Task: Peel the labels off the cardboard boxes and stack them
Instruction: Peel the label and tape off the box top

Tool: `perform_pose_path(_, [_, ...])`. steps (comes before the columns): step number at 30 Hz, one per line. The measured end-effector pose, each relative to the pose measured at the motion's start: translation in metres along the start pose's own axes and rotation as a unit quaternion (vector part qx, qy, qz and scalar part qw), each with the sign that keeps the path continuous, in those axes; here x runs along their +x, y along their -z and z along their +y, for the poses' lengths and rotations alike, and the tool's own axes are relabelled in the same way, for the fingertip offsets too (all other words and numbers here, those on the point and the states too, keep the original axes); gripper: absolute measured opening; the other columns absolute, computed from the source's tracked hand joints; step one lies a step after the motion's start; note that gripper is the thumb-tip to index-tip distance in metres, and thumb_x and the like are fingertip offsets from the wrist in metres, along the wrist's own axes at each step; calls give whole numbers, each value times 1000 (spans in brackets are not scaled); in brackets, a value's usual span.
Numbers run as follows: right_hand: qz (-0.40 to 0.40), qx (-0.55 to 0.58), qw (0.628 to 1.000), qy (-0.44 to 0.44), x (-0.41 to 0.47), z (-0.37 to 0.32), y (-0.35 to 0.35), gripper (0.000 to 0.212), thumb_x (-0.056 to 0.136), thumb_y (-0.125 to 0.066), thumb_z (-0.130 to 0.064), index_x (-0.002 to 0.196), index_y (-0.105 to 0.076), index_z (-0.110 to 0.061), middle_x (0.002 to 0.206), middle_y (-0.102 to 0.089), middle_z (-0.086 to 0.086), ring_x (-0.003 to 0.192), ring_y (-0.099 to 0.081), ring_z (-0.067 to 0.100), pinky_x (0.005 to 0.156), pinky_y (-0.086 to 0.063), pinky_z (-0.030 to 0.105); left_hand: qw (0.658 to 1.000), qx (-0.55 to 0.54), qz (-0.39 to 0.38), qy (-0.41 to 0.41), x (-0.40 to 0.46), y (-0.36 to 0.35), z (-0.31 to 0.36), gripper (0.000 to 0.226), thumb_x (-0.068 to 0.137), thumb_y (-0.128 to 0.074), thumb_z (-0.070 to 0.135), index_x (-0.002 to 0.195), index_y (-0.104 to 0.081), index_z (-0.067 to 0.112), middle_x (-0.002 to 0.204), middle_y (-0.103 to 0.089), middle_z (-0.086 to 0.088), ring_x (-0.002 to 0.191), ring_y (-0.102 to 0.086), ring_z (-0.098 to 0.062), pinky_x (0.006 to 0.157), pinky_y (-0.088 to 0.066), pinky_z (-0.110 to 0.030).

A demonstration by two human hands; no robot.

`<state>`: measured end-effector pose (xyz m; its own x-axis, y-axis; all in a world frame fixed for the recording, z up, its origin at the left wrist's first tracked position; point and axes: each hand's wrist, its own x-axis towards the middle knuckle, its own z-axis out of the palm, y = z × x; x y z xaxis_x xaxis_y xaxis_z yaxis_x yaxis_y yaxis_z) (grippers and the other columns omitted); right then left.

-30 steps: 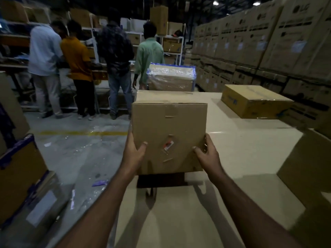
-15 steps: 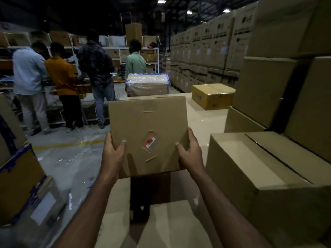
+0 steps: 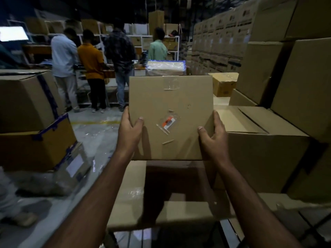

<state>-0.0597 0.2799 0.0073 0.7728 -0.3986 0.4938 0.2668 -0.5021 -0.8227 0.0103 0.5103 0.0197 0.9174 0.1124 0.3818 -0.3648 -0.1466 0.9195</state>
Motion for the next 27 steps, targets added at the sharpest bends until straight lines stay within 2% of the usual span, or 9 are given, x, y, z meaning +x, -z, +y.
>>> perform_pose_path(4, [-3, -6, 1000, -2, -19, -1, 4, 76, 91, -60, -32, 156, -23, -18, 157, -32, 4, 142, -34, 21, 114, -38, 49, 1000, 17, 12, 9, -21, 10, 5, 48, 101, -54, 19, 148, -42, 18, 134, -60, -2, 119, -60, -16, 103, -50, -44])
perform_pose_path(10, [22, -24, 999, -20, -37, 8, -5, 72, 92, -63, -22, 155, -29, -14, 150, -43, 10, 135, -44, 24, 113, -40, 44, 998, 45, 21, 32, -28, 13, 5, 56, 83, -48, 29, 138, -54, 17, 122, -67, 1, 110, -64, -15, 97, -52, -34])
perform_pose_path(13, [39, -40, 998, -32, -41, 10, -11, 70, 93, -63, -18, 154, -28, -12, 148, -43, 12, 133, -45, 25, 111, -41, 50, 998, 61, 19, 27, -27, 13, -3, 42, 88, -49, 20, 129, -58, 16, 114, -69, 2, 103, -65, -16, 91, -53, -31])
perform_pose_path(16, [63, -57, 996, -42, -35, 5, -16, 67, 94, -62, -16, 153, -31, -10, 148, -44, 12, 134, -45, 25, 111, -40, 47, 996, 86, 16, 21, -16, 16, -8, 33, 94, -51, 14, 126, -59, 15, 116, -68, -1, 106, -64, -19, 89, -49, -27])
perform_pose_path(20, [66, -96, 992, -41, -24, -8, -19, 63, 95, -60, -21, 152, -35, -16, 146, -49, 8, 131, -48, 24, 107, -44, 43, 994, 109, 13, 16, 1, 23, -16, 41, 93, -53, 33, 130, -54, 17, 123, -64, -4, 111, -62, -21, 96, -51, -38])
perform_pose_path(24, [57, -147, 987, -43, -13, -17, -24, 56, 97, -58, -24, 149, -40, -16, 144, -51, 8, 131, -49, 25, 105, -46, 44, 993, 109, -19, 49, 20, 23, -17, 38, 98, -56, 36, 129, -49, 17, 126, -58, -3, 114, -58, -20, 94, -50, -39])
perform_pose_path(27, [60, -174, 981, -53, -2, -21, -25, 54, 98, -57, -25, 148, -41, -14, 145, -52, 8, 132, -49, 25, 104, -44, 41, 989, 133, -31, 55, 33, 16, -14, 48, 96, -56, 43, 134, -46, 16, 131, -54, -6, 119, -54, -23, 99, -49, -45])
